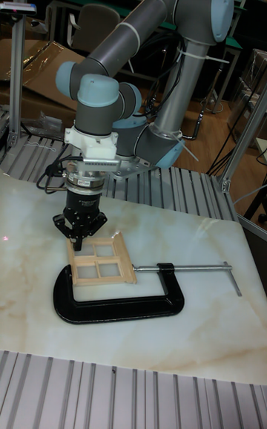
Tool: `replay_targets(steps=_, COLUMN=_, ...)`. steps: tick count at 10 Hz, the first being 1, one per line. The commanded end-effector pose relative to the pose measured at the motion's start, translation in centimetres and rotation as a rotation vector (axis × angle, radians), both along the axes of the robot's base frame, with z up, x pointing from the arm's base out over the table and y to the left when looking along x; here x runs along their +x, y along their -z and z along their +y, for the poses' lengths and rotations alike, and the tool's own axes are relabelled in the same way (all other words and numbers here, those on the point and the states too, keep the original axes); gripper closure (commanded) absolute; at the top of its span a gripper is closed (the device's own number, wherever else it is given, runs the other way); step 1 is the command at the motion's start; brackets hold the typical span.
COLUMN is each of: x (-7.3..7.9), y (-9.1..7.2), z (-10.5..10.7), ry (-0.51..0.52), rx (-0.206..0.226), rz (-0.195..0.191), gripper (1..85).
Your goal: Close a sliding window
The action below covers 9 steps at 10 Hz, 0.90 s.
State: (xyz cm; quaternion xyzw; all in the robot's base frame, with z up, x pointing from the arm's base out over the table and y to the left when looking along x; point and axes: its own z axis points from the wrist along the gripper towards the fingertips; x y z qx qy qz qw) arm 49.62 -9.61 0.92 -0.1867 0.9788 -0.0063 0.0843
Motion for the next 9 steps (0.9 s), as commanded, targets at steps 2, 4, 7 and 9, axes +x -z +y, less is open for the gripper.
replay_targets(steps=2, x=-0.1, y=-0.4, z=0.2, ry=0.032, rx=0.003, rz=0.011, gripper=85.0)
replay_targets(steps=4, x=-0.2, y=-0.5, z=1.2, ry=0.084, rx=0.038, rz=0.016, gripper=85.0)
replay_targets(steps=7, x=-0.5, y=-0.8, z=1.7, ry=0.124, rx=0.057, rz=0.024, gripper=85.0)
replay_targets(steps=9, x=-1.0, y=-1.3, z=1.7, ry=0.132, rx=0.049, rz=0.045, gripper=85.0)
